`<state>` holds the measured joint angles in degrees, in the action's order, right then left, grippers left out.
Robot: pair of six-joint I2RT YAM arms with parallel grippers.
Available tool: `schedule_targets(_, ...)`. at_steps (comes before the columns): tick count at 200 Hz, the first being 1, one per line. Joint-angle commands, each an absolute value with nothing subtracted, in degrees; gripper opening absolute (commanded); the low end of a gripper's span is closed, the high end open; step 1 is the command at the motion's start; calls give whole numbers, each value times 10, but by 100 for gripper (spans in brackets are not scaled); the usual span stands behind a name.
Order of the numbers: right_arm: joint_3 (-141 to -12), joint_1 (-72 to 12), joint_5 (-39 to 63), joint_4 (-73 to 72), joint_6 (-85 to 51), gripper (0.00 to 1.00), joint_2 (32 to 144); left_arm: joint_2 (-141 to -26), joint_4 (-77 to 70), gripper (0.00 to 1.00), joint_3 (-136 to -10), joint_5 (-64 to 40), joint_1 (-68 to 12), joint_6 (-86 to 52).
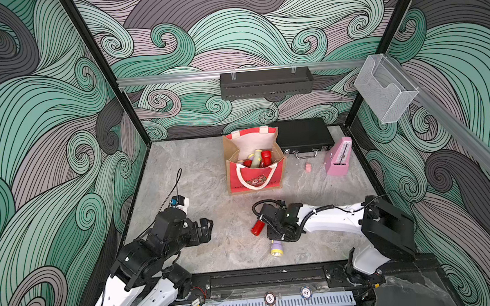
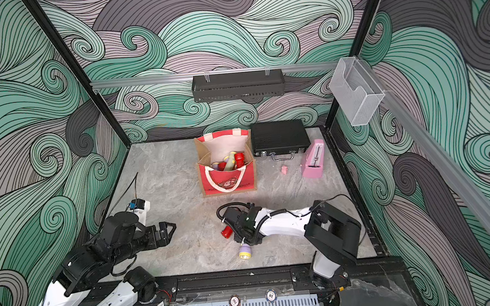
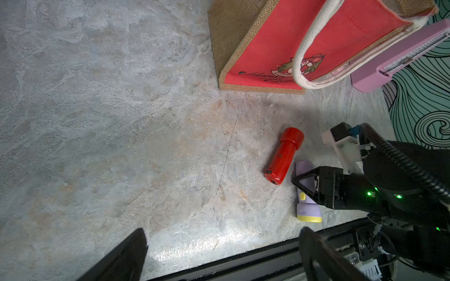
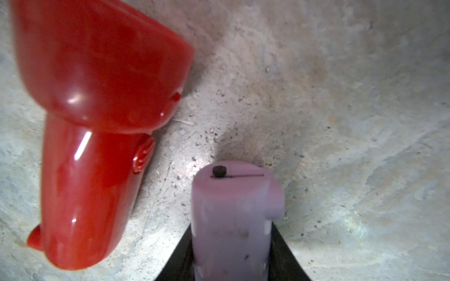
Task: Put the flashlights into the tote bags
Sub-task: Pick up the flashlight from the center of the board.
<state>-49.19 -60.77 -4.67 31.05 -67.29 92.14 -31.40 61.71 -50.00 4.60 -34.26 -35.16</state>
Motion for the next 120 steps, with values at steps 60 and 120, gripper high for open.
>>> schedule_targets(60, -581, -606, -139, 480, -563, 1, 844, -330, 598, 99, -496, 49, -344, -346)
schedule_targets(120, -761, -609, -224, 578, -485, 0, 796, -340, 541, 99, -468, 45, -344, -345)
